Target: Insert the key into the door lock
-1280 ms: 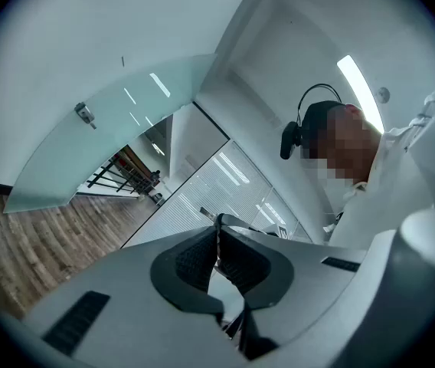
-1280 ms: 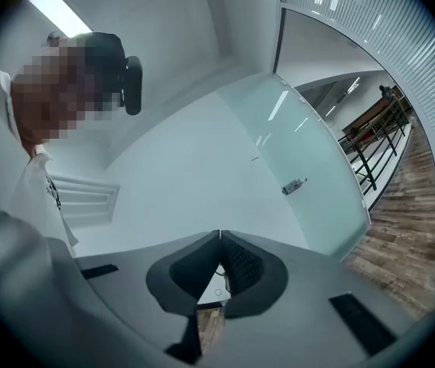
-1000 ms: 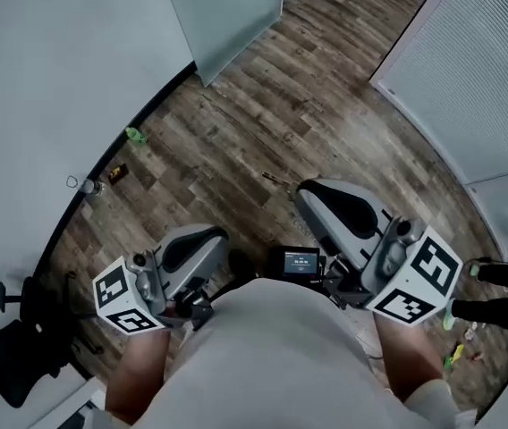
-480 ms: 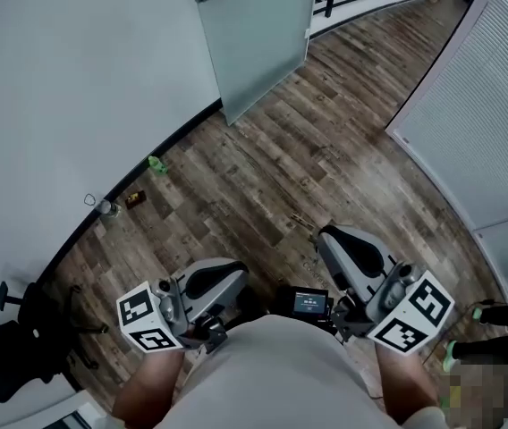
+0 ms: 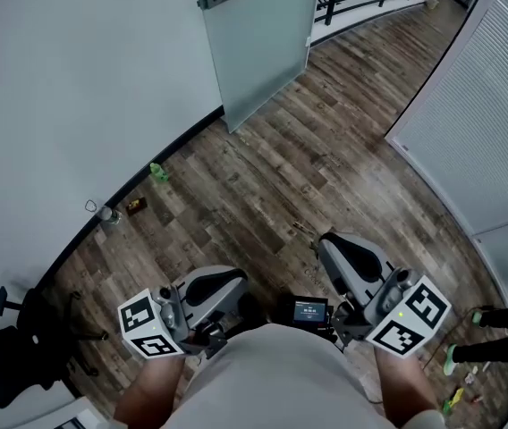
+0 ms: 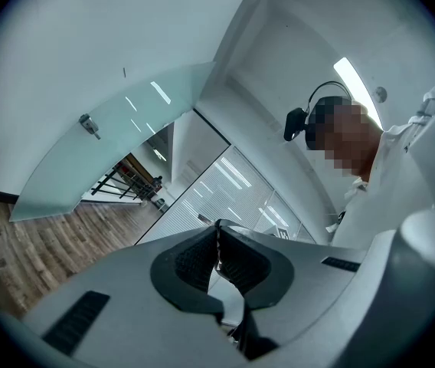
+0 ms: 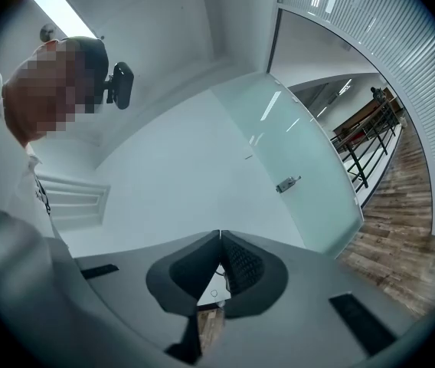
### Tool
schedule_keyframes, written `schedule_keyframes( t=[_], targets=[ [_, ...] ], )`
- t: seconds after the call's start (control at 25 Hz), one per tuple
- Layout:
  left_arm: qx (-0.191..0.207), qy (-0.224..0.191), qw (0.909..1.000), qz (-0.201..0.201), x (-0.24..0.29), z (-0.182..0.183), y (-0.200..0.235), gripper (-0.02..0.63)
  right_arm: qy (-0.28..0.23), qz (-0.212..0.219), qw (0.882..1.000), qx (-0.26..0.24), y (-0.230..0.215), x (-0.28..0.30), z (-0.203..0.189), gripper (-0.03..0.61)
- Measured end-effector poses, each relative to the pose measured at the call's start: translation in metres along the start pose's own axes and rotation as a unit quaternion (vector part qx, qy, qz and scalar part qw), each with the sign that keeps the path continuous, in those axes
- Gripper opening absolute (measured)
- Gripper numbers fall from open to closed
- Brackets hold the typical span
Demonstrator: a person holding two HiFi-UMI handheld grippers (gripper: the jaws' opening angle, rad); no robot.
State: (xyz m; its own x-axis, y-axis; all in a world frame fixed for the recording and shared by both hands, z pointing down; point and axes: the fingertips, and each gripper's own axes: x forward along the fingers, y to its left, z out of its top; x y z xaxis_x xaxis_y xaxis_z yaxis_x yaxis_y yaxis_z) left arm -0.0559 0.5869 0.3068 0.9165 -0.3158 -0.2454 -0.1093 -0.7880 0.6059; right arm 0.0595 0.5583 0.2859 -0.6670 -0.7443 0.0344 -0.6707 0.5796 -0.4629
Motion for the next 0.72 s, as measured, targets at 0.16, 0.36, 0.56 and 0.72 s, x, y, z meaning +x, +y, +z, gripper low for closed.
schedule_keyframes(
  t=[0.16,0.36,0.56,0.72],
  targets=[
    [-0.002,0.005,1.0000,0.004,-0.010,0.000,0.008,0.018,0.003,-0.008,1.000,0.004,0.000,0.006,-0.008,0.014],
    [-0.011,0.015,0.9998,0.000,-0.023,0.004,0.017,0.018,0.009,-0.025,1.000,0.008,0.001,0.019,-0.016,0.014],
    [-0.013,0.023,0.9996,-0.008,-0.032,0.006,0.021,0.018,0.010,-0.039,0.999,0.007,0.004,0.024,-0.020,0.014],
    [-0.011,0.025,0.9996,-0.007,-0.040,0.006,0.025,0.018,0.010,-0.038,0.999,0.006,0.009,0.029,-0.025,0.014]
  ],
)
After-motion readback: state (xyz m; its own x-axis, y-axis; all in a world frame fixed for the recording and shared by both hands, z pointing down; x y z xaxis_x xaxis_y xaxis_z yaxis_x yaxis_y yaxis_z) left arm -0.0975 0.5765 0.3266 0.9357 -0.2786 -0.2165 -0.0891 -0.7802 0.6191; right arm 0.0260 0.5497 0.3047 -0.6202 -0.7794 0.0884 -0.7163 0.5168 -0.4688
